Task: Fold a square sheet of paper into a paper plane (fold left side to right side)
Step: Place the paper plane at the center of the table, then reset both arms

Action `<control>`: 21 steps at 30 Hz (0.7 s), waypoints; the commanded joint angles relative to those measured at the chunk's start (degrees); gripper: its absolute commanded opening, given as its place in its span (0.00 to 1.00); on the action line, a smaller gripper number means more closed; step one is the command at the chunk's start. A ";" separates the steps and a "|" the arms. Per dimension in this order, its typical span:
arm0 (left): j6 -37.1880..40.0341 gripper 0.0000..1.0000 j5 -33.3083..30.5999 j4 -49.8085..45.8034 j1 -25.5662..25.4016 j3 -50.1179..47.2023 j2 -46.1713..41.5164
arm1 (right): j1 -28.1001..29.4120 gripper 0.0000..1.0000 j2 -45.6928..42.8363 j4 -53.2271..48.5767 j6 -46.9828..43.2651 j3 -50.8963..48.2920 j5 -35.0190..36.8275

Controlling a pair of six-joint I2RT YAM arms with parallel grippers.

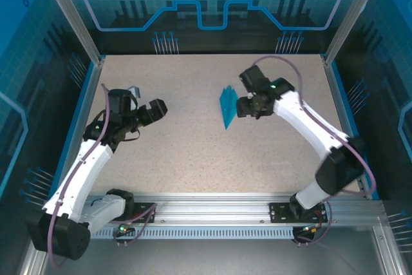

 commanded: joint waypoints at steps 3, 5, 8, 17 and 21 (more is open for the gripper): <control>1.82 0.99 -10.78 5.08 2.99 -1.85 -1.09 | -6.49 0.81 -14.20 12.57 -3.96 -14.32 0.39; 3.76 0.99 -15.17 8.49 3.11 -4.02 -1.28 | -9.62 0.93 -18.47 16.80 -4.18 -20.56 -1.13; 8.23 0.99 -21.55 15.30 3.25 -9.08 -2.05 | -14.50 1.00 -23.25 22.54 -5.67 -27.78 -1.28; 20.00 0.99 -30.74 31.82 3.38 -21.95 -1.20 | -23.49 1.00 -27.63 58.41 -16.74 -52.20 0.32; 21.84 0.99 -27.91 40.69 3.39 -25.15 3.62 | -25.00 1.00 -19.76 73.56 -19.57 -56.53 -2.40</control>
